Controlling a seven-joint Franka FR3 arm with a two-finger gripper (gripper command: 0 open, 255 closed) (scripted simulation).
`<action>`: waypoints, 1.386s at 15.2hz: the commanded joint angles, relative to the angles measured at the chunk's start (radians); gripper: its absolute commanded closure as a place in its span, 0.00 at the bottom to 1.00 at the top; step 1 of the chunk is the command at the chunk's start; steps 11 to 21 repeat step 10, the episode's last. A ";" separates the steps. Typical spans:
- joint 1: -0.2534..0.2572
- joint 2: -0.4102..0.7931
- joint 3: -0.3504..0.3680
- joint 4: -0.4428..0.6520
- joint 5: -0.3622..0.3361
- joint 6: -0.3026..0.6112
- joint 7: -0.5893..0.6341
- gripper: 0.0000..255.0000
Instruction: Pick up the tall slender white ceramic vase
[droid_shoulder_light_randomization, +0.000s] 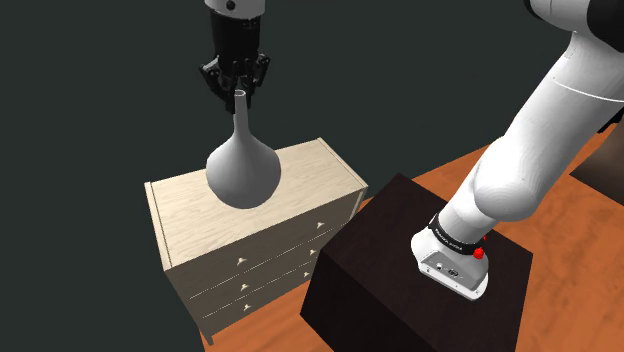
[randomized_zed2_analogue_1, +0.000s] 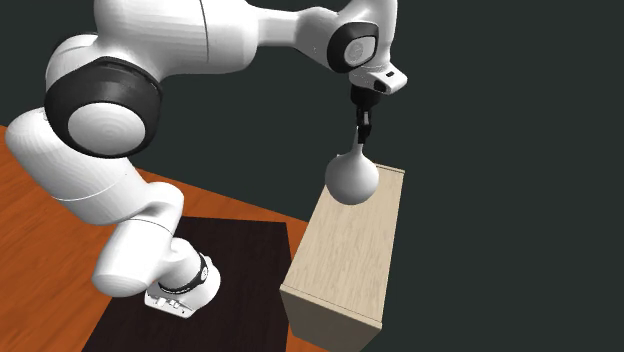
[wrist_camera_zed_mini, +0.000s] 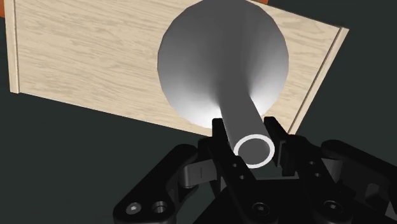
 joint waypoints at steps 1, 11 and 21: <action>0.000 -0.002 0.000 0.025 0.001 -0.025 -0.002 1.00; 0.002 0.004 0.002 0.128 -0.001 -0.123 -0.003 1.00; 0.002 0.004 0.002 0.128 -0.001 -0.123 -0.003 1.00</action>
